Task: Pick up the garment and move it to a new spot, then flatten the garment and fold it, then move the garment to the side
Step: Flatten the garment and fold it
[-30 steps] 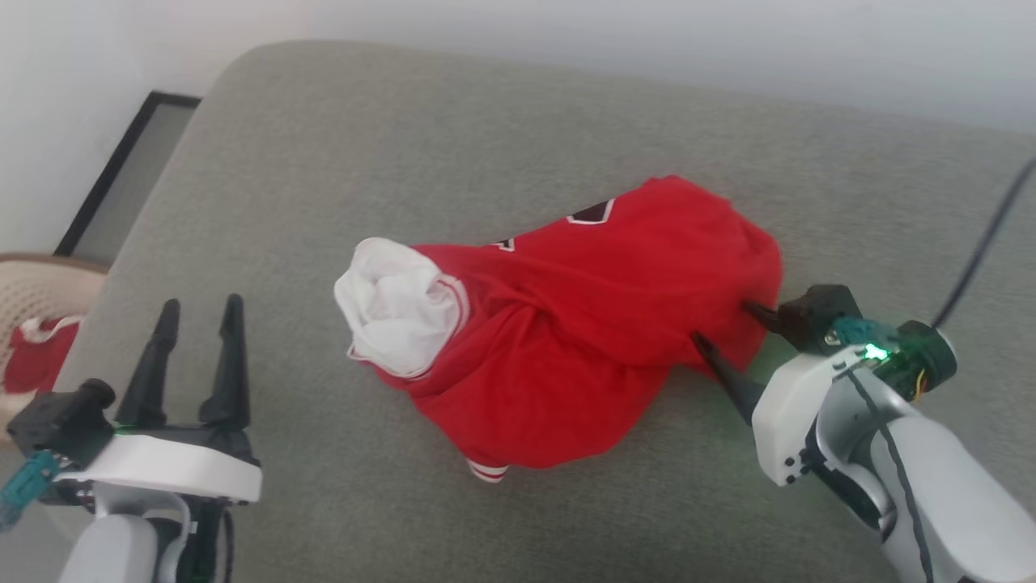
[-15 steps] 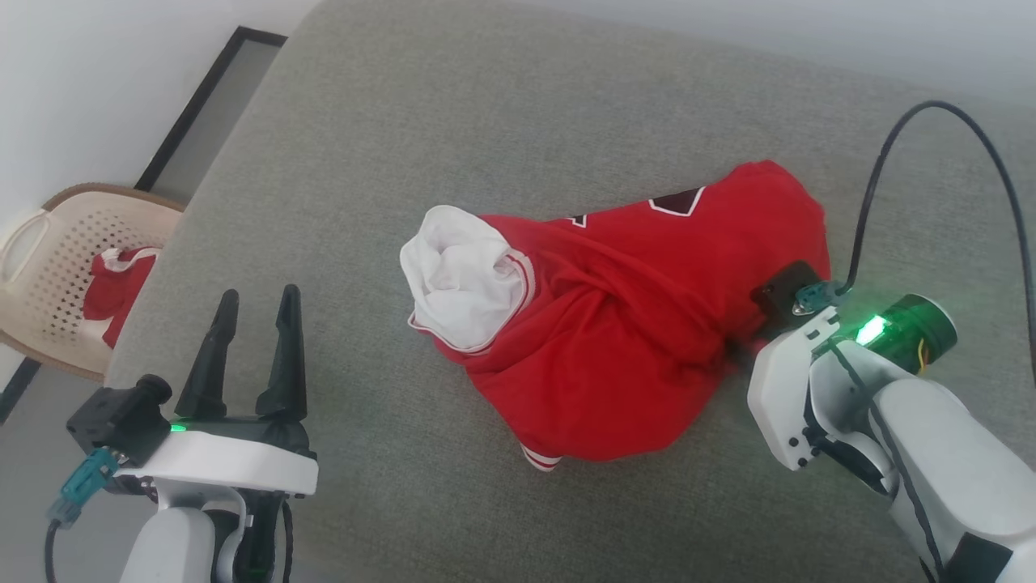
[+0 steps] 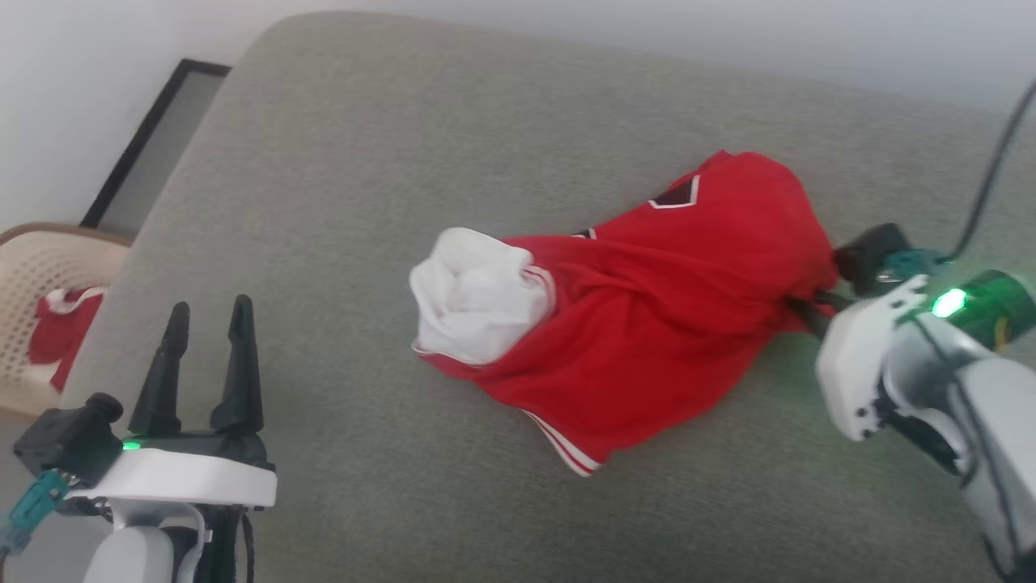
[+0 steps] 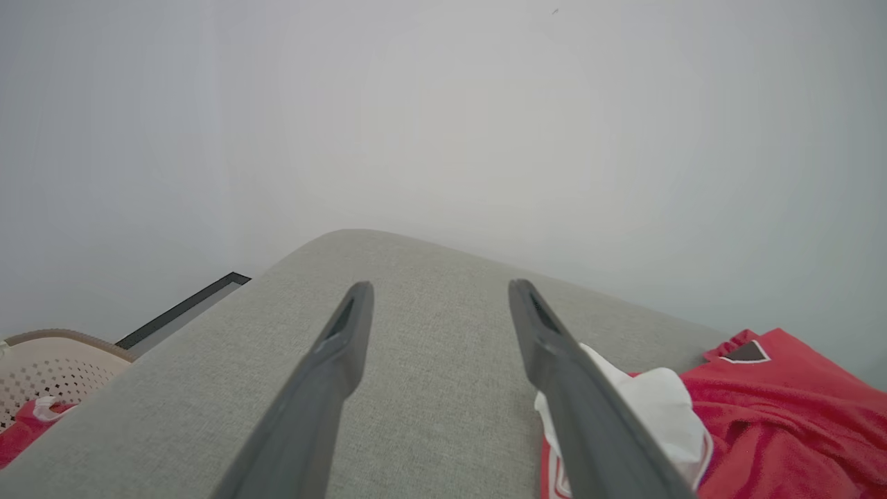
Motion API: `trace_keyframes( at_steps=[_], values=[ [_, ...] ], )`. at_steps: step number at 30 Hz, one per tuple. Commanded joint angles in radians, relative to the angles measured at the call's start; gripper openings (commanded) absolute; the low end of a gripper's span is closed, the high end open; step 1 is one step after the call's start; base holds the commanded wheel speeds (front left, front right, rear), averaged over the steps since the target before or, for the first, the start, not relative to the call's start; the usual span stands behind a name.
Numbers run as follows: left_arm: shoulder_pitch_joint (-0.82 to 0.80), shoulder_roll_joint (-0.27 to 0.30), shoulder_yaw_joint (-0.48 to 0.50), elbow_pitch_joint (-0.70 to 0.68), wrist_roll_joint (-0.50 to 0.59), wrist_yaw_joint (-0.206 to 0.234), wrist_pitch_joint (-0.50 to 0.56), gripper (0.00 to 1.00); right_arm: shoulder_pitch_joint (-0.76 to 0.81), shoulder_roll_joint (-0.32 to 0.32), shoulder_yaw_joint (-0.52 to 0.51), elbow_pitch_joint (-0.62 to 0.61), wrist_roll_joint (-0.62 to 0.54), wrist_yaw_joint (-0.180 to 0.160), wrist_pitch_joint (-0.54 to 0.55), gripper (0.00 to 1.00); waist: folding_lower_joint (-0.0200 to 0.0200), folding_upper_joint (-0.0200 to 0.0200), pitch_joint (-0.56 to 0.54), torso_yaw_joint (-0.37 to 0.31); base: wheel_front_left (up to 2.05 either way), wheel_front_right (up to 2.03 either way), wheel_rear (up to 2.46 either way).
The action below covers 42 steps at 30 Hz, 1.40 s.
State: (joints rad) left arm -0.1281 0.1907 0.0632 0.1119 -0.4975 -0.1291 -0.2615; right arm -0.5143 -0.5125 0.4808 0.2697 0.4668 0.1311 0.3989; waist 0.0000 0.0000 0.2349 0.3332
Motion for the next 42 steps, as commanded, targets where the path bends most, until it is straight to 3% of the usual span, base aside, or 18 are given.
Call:
trace_keyframes(
  at_steps=[1, 11, 19, 20, 22, 23, 30, 42],
  values=[
    [0.009, 0.004, 0.004, -0.005, -0.003, -0.002, -0.005, 1.00, 0.015, -0.012, -0.011, -0.012, 0.007, -0.001, 0.005, 0.00, 0.0000, 0.0000, -0.009, -0.023, 0.00, 0.00, 0.00],
    [0.019, 0.023, 0.017, -0.021, 0.009, -0.002, -0.005, 1.00, 0.181, -0.147, -0.205, -0.170, 0.072, -0.001, 0.122, 0.00, 0.0000, 0.0000, -0.018, -0.103, 0.00, 0.00, 0.00],
    [0.001, 0.022, 0.016, -0.011, 0.007, -0.002, -0.005, 1.00, 0.266, -0.095, -0.285, -0.118, 0.065, -0.001, 0.092, 0.00, 0.0000, 0.0000, -0.015, -0.119, 0.00, 0.00, 0.00],
    [0.000, 0.023, 0.015, -0.009, 0.006, -0.002, -0.005, 1.00, 0.263, -0.081, -0.282, -0.104, 0.065, -0.001, 0.081, 0.06, 0.0000, 0.0000, -0.015, -0.121, 0.00, 0.00, 0.00],
    [-0.002, 0.026, 0.014, -0.007, 0.006, -0.002, -0.005, 1.00, 0.250, -0.063, -0.273, -0.073, 0.058, -0.001, 0.056, 0.58, 0.0000, 0.0000, -0.016, -0.123, 0.00, 0.00, 0.00],
    [-0.001, 0.027, 0.014, -0.005, 0.007, -0.002, -0.005, 1.00, 0.245, -0.056, -0.264, -0.061, 0.057, -0.001, 0.047, 1.00, 0.0000, 0.0000, -0.019, -0.124, 0.00, 0.00, 0.00],
    [0.022, 0.036, 0.028, -0.012, 0.011, -0.002, -0.005, 1.00, 0.229, -0.038, -0.234, -0.034, 0.077, -0.001, 0.012, 1.00, 0.0000, 0.0000, -0.040, -0.141, 0.00, 0.00, 0.00],
    [0.079, 0.052, 0.047, -0.042, 0.019, -0.002, -0.005, 1.00, 0.300, -0.052, -0.259, -0.163, 0.074, -0.001, 0.028, 1.00, 0.0000, 0.0000, -0.079, -0.174, 0.00, 0.00, 0.00]
  ],
)
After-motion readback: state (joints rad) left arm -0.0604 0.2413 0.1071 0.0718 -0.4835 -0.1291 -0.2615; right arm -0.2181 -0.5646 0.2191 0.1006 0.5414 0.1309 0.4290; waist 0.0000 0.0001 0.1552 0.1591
